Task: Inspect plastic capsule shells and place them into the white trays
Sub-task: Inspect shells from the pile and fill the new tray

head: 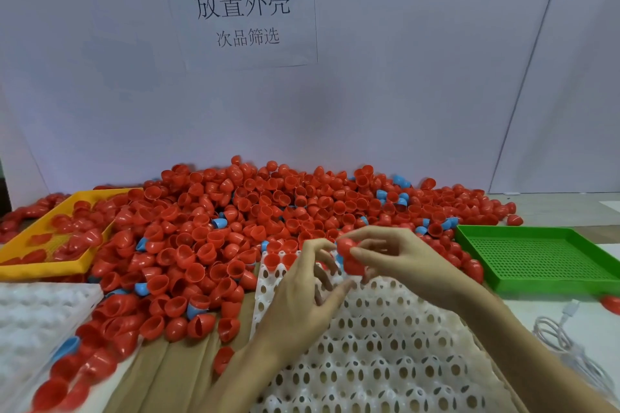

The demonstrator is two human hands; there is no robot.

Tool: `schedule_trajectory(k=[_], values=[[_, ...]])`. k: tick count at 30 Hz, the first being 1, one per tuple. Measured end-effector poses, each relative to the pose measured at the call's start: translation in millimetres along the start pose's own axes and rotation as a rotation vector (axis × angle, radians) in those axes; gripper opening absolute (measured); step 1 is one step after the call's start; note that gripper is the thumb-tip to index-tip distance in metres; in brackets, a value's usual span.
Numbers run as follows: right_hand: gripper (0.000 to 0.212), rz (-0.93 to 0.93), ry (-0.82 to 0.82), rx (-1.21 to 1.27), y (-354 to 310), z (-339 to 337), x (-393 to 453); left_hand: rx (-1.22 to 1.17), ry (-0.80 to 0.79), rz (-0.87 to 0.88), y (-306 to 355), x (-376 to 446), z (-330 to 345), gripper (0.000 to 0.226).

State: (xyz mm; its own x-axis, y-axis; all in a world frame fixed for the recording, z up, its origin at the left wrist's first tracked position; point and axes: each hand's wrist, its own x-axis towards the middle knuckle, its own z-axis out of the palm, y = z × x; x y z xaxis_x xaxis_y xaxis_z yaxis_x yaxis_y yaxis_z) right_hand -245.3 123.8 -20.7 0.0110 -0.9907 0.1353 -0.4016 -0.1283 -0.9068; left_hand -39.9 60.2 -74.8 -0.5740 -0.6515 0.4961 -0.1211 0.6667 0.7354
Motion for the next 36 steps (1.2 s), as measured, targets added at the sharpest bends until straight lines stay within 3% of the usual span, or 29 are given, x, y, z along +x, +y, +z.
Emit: schedule_trajectory(k=[5,11,15,20,24,32,36], values=[[0.024,-0.003,-0.025,0.000,8,11,-22,0.044,-0.060,0.016,-4,-3,0,0.055],[0.027,-0.024,0.000,0.066,20,9,-27,-0.027,-0.056,0.059,-2,1,0,0.021],[0.029,-0.054,0.080,0.067,24,8,-26,-0.086,-0.032,-0.008,-2,1,-1,0.021],[0.035,-0.089,0.113,-0.007,27,10,-28,-0.029,0.021,0.031,-1,0,-1,0.024],[0.029,-0.131,0.161,-0.106,29,12,-28,-0.185,0.005,-0.009,2,1,-4,0.018],[0.031,-0.186,0.186,-0.153,31,13,-28,-0.280,0.065,-0.104,4,2,-6,0.042],[0.032,-0.198,0.180,-0.144,30,13,-29,-0.258,0.069,-0.106,6,3,-6,0.041]])
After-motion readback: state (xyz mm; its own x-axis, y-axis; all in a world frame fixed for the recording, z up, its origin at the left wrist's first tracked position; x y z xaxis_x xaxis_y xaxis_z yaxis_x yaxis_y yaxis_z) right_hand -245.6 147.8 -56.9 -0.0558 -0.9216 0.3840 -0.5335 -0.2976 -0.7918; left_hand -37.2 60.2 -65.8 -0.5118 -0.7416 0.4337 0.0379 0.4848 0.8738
